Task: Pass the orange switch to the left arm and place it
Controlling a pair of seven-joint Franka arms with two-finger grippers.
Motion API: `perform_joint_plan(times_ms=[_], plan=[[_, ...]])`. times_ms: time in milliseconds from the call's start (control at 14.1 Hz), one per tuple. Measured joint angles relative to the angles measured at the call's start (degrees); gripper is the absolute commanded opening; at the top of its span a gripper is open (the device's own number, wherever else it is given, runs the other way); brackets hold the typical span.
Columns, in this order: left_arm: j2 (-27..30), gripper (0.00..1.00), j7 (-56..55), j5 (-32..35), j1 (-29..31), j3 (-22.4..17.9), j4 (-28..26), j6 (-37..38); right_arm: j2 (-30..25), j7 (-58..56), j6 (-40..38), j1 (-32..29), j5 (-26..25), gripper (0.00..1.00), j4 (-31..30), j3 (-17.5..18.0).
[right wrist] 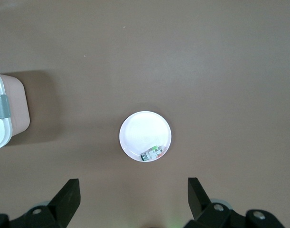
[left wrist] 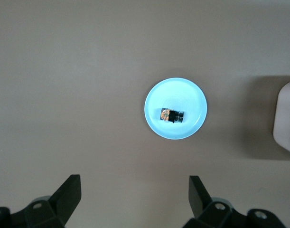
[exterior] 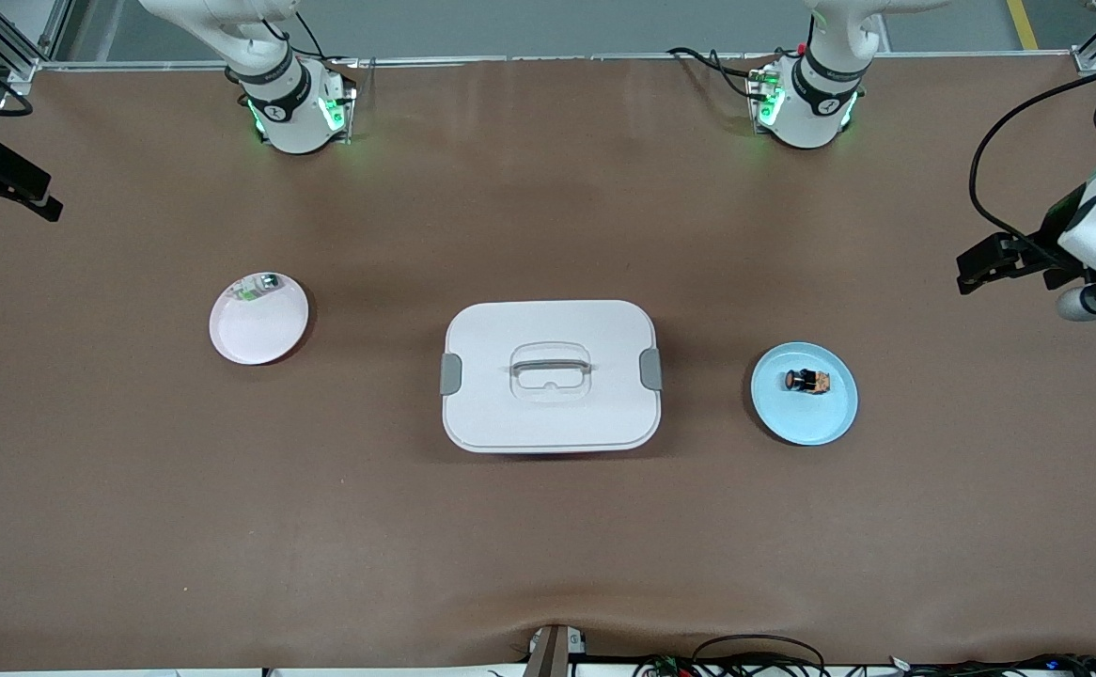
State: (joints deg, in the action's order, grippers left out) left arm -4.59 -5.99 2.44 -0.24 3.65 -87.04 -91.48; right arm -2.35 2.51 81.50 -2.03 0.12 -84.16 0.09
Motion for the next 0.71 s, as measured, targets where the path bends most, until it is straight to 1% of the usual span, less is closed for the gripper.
perform_joint_plan(times_ms=[213, 426, 710], plan=[[0.05, 1.0, -0.25, -1.99, -2.18, -3.47, 0.55, 0.0, 0.04, 0.0, 0.0, 0.0, 0.0, 1.0, 0.0, -0.04], [0.42, 1.0, -3.11, -2.24, -3.55, -4.19, 0.59, 0.05, 0.04, 0.0, 0.02, -0.01, 0.0, 1.0, 0.0, -0.06], [1.26, 1.0, -4.26, -2.24, -5.62, -5.81, 0.27, 0.27, 0.04, 0.01, 0.15, -0.01, 0.0, 1.0, 0.0, -0.09]])
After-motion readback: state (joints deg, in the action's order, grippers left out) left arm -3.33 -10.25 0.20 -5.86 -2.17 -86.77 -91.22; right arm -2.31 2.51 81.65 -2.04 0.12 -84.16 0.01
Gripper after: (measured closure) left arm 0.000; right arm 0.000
